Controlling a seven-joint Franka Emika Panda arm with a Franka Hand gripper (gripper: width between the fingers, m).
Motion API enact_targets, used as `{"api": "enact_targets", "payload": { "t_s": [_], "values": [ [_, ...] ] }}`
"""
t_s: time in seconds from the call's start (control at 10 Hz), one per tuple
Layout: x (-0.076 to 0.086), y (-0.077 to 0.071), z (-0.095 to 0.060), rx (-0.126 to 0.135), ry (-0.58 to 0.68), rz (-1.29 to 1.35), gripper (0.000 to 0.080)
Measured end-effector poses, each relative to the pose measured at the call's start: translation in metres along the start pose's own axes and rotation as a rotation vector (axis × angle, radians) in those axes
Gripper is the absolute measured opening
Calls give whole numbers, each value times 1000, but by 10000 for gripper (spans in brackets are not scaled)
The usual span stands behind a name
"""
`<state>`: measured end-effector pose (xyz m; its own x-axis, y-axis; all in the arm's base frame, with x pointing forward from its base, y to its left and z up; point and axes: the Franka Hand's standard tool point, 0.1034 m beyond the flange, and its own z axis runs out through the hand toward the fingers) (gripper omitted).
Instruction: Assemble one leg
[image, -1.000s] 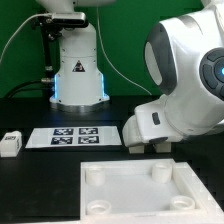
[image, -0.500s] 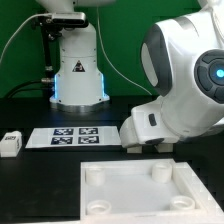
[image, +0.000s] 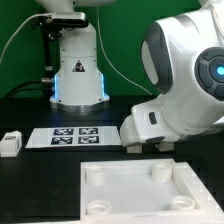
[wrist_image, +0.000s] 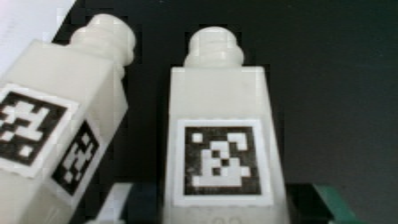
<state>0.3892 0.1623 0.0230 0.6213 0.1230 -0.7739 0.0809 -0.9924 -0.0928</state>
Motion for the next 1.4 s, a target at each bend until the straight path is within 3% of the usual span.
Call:
{"api": "enact_targets", "payload": {
  "t_s": [0.2,0.4,0.5,0.6,0.9,1.0,1.2,1.4],
  "values": [
    [-35,3,-36,20,-23,13,291],
    [-48,2,-60,13,29,11,292],
    [-46,2,-57,13,38,12,292],
    [-35,1,-61,18,122,14,292],
    [-32,3,-69,11,435,21,294],
    [-33,7,-69,4,488,-1,294],
    [-21,30,-92,-15,669,-82,294],
    [-8,53,-117,-55,876,-142,294]
  ]
}}
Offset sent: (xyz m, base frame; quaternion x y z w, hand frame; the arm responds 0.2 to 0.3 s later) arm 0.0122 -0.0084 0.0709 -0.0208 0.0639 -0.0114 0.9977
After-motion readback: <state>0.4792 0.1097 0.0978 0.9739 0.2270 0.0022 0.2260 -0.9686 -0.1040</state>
